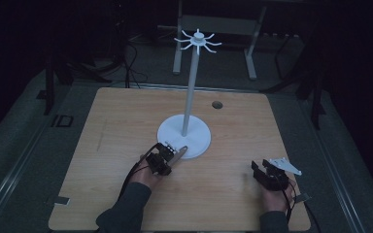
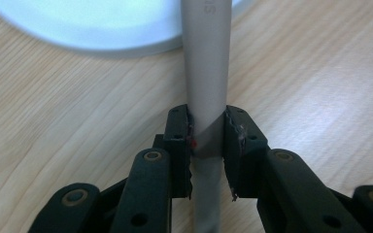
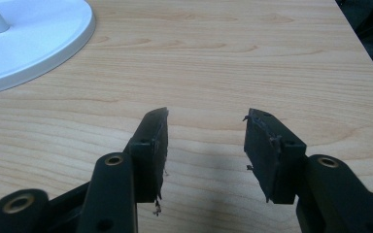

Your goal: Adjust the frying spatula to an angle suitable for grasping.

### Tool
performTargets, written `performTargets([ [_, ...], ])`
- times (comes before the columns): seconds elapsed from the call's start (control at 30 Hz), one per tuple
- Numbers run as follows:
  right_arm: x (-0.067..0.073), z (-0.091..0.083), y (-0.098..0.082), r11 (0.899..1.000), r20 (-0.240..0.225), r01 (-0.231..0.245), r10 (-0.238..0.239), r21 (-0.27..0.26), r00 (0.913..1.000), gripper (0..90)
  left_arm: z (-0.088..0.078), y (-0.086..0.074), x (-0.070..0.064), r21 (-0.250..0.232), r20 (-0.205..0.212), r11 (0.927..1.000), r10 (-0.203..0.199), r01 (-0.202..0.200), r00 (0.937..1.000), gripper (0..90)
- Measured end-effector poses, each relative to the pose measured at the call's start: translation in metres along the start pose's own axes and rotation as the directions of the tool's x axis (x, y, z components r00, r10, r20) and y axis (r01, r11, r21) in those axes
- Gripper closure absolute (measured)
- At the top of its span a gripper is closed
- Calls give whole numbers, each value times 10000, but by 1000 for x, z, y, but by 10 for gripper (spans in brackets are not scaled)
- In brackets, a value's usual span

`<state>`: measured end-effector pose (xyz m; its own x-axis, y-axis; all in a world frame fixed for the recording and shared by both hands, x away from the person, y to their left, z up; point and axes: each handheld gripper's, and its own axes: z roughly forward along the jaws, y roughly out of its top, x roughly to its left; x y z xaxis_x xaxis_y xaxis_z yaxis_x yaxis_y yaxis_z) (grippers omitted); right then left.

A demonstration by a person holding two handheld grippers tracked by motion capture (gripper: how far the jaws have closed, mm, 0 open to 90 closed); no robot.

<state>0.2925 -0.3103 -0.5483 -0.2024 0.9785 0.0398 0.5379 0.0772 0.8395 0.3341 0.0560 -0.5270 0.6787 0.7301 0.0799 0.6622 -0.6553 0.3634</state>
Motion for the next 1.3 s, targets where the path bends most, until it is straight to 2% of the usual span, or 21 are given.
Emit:
performTargets([
  [0.1,0,0,0,10000,-2,-12,12,-8,10000,508,1,3,-4,54,151,9988,492,-492,9987,737],
  [0.27,0,0,0,10000,-8,-7,7,-5,10000,508,1,7,-6,156,245,9963,838,-842,9962,737],
  [0.53,1,0,0,10000,-13,16,-16,1,10000,507,6,8,-3,133,495,9950,977,-985,9940,735],
  [0.67,1,0,0,10000,-17,10,-10,3,10000,507,7,8,0,40,676,9958,905,-910,9936,732],
  [0.87,0,0,0,10000,-16,-1,1,13,10000,507,7,10,-2,160,553,9943,1046,-1056,9930,739],
  [1.3,-1,0,0,10000,27,-68,68,-3,10000,503,6,10,-4,102,430,9950,985,-990,9942,740],
])
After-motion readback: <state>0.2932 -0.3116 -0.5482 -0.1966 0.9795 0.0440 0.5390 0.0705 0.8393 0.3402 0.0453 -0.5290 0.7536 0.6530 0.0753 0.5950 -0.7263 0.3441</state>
